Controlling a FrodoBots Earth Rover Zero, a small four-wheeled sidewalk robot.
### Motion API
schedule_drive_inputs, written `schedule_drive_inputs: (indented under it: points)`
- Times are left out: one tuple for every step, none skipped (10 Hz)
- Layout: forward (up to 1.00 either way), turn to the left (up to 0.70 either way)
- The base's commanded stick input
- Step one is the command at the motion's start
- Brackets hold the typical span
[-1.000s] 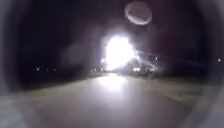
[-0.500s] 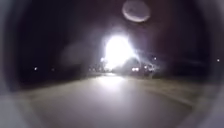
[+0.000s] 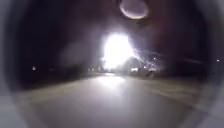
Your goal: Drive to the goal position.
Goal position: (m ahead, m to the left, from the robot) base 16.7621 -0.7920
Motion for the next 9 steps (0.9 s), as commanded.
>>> schedule_drive_inputs:
  points:
    - [1.00,0.00]
    - [1.00,0.00]
    - [1.00,0.00]
    - [1.00,0.00]
    - [1.00,0.00]
    - [1.00,0.00]
    - [1.00,0.00]
    - [1.00,0.00]
    - [1.00,0.00]
